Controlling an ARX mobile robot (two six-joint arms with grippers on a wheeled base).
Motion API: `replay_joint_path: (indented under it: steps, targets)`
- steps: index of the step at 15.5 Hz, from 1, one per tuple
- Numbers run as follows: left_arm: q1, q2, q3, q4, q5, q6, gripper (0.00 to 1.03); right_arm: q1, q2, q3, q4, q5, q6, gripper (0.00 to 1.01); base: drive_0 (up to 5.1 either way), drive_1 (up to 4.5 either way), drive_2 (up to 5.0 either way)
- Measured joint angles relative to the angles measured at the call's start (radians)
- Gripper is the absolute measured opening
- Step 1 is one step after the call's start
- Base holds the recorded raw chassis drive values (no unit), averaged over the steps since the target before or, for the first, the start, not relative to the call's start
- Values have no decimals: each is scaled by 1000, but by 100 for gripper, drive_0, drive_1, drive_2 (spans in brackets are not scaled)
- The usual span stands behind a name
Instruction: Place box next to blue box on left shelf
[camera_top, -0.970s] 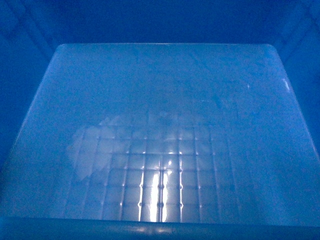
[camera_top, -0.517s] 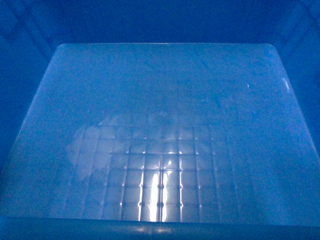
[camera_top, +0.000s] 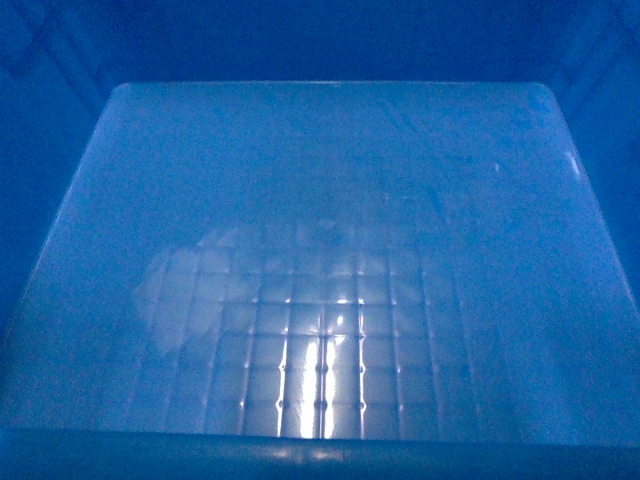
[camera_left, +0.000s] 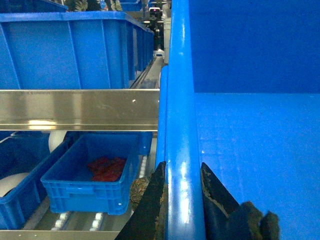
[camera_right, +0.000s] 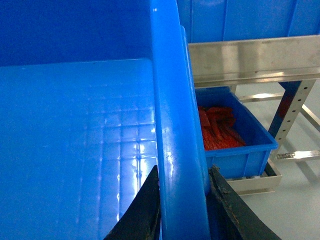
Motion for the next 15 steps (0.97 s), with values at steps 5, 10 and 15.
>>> replay_joint_path:
  steps: [5,10,15]
  targets:
    - [-1,0,0,-4,0,0,12,0,0,0,-5,1,0,19,0,0,0]
    - [-1,0,0,-5,1,-1,12,0,0,0,-6,1,0,19,0,0,0]
    - [-1,0,0,-4,0,-3,12,0,0,0,-6,1,0,19,0,0,0]
